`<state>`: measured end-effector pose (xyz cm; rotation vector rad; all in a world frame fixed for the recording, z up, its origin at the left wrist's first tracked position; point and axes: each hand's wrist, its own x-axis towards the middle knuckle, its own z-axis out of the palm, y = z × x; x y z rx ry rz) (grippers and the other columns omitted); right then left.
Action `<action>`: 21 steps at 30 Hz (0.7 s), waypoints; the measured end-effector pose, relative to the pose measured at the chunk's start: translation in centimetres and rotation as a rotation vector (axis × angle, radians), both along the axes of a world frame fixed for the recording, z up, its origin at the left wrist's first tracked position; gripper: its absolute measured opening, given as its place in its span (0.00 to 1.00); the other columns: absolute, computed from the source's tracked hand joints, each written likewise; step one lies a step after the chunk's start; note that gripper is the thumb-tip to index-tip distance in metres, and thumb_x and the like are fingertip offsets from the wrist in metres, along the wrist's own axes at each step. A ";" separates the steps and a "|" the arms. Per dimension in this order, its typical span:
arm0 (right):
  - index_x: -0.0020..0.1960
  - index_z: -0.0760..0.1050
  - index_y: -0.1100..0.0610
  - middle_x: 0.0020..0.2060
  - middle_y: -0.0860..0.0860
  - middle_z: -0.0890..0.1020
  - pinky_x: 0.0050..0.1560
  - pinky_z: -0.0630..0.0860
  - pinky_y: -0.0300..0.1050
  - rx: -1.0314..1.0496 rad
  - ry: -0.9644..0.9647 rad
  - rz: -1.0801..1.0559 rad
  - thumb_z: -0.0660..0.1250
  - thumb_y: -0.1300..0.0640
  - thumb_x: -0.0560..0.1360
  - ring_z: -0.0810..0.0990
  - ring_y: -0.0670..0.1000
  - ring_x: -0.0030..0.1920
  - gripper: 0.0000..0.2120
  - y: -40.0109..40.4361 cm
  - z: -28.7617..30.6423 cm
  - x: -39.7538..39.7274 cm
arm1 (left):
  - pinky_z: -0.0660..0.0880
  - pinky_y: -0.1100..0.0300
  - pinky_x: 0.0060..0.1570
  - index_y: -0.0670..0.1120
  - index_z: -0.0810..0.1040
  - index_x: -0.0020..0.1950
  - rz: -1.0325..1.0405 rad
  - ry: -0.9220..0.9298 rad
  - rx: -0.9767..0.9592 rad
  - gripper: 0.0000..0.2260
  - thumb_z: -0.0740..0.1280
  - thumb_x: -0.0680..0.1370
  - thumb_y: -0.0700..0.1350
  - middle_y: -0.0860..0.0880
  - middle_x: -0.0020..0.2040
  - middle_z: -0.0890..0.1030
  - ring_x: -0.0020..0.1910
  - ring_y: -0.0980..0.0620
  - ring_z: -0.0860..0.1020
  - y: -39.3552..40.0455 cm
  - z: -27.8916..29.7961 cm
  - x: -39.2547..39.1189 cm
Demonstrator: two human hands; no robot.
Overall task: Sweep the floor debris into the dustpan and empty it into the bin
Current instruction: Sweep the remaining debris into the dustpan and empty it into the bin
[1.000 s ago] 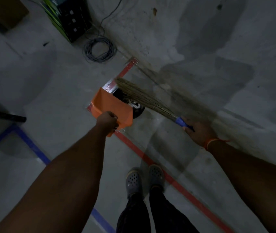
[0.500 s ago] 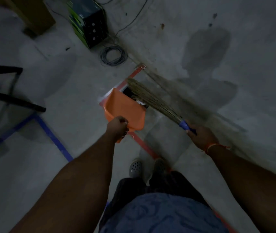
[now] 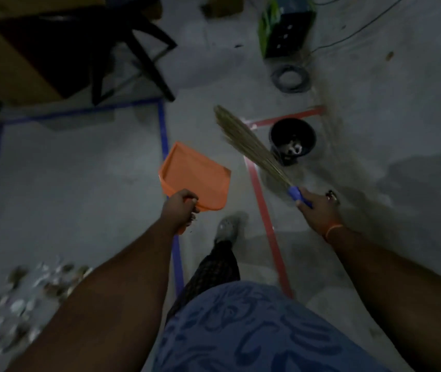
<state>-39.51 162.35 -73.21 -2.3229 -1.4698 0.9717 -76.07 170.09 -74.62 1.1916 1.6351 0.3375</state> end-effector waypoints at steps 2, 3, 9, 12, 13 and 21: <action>0.72 0.69 0.49 0.63 0.57 0.78 0.62 0.72 0.49 -0.001 0.013 0.072 0.66 0.50 0.78 0.77 0.60 0.62 0.23 -2.1 0.3 -3.5 | 0.72 0.61 0.23 0.45 0.78 0.55 0.092 -0.014 0.011 0.04 0.64 0.84 0.40 0.38 0.42 0.84 0.27 0.48 0.75 -5.6 -0.1 -3.5; 0.72 0.69 0.49 0.63 0.57 0.79 0.62 0.72 0.49 -0.004 0.023 0.109 0.65 0.50 0.78 0.77 0.60 0.61 0.23 -3.1 0.5 -5.4 | 0.72 0.60 0.24 0.45 0.78 0.55 0.136 -0.029 0.007 0.04 0.64 0.84 0.41 0.38 0.42 0.84 0.28 0.48 0.76 -8.3 -0.2 -5.2; 0.73 0.68 0.47 0.63 0.54 0.78 0.62 0.70 0.43 -0.033 0.087 0.322 0.64 0.49 0.78 0.77 0.58 0.63 0.24 -10.1 0.7 -17.4 | 0.71 0.59 0.28 0.45 0.78 0.54 0.407 -0.118 -0.030 0.04 0.63 0.84 0.42 0.39 0.42 0.84 0.29 0.48 0.74 -23.8 0.2 -16.6; 0.74 0.66 0.47 0.64 0.55 0.78 0.62 0.71 0.45 -0.053 0.069 0.431 0.64 0.49 0.79 0.77 0.59 0.62 0.24 -13.4 0.7 -23.9 | 0.69 0.59 0.27 0.44 0.78 0.54 0.515 -0.125 -0.019 0.04 0.63 0.84 0.41 0.38 0.42 0.83 0.27 0.50 0.74 -30.6 -0.3 -23.0; 0.74 0.65 0.47 0.65 0.56 0.77 0.63 0.71 0.47 -0.057 0.067 0.454 0.64 0.48 0.79 0.77 0.59 0.62 0.24 -14.7 0.5 -26.3 | 0.70 0.59 0.27 0.44 0.78 0.54 0.535 -0.119 -0.016 0.04 0.63 0.84 0.40 0.38 0.42 0.83 0.27 0.50 0.74 -33.0 -0.6 -25.4; 0.75 0.64 0.49 0.67 0.60 0.75 0.64 0.70 0.51 -0.119 -0.048 0.610 0.63 0.49 0.79 0.74 0.63 0.65 0.25 -24.8 -1.7 -44.9 | 0.68 0.62 0.25 0.42 0.77 0.55 0.655 -0.144 -0.059 0.06 0.62 0.84 0.39 0.42 0.40 0.83 0.25 0.52 0.74 -50.1 -1.2 -43.0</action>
